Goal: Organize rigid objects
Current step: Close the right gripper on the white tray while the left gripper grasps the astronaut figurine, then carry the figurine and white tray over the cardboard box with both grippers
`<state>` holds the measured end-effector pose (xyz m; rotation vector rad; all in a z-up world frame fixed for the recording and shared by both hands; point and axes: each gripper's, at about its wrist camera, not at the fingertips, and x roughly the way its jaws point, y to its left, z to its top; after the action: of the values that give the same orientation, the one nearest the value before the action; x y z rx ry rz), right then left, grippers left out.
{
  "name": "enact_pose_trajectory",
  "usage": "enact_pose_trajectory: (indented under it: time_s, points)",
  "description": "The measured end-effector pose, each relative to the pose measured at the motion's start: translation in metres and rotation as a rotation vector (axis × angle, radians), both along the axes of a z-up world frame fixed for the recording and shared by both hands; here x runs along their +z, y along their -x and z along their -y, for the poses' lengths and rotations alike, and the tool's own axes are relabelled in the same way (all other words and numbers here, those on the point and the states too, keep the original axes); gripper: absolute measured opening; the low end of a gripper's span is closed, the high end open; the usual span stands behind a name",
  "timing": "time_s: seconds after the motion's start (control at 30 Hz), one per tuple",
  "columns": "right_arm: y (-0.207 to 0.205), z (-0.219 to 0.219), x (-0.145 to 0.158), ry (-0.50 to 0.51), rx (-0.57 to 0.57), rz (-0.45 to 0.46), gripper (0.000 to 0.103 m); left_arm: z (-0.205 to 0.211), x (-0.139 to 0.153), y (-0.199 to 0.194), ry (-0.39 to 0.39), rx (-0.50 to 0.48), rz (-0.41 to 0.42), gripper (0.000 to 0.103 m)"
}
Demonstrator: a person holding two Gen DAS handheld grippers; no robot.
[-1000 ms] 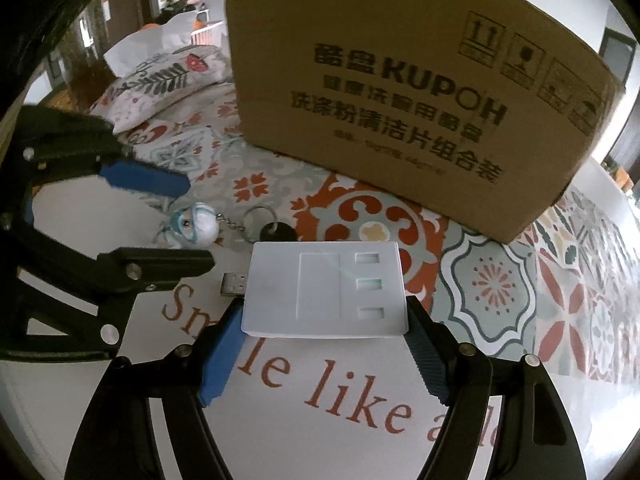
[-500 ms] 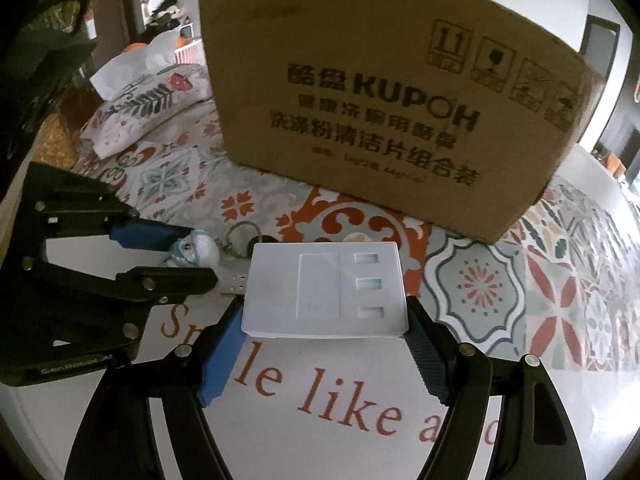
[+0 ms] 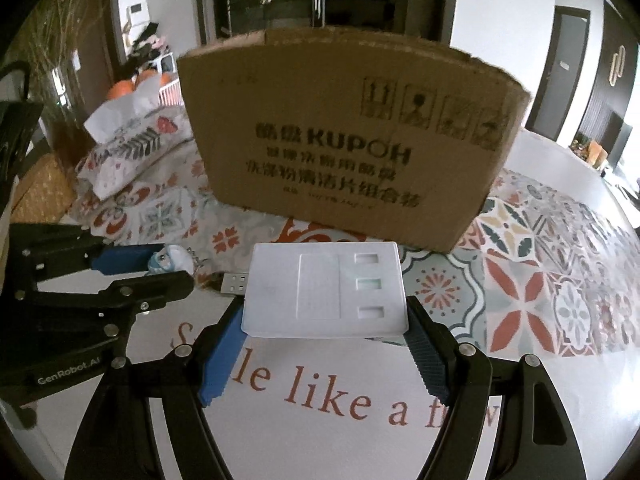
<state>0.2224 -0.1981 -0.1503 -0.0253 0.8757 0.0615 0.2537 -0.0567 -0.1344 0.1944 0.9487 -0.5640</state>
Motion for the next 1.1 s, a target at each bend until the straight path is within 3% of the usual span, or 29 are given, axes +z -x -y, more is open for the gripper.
enact_pose_trajectory:
  time_s: [0.37, 1.1]
  points:
    - [0.013, 0.006, 0.038, -0.004, -0.034, 0.090, 0.077, -0.002, 0.035, 0.010, 0.078, 0.049, 0.042, 0.027]
    - [0.027, 0.022, 0.124, -0.044, -0.081, 0.278, 0.077, 0.008, 0.128, 0.016, 0.124, 0.082, 0.198, 0.027]
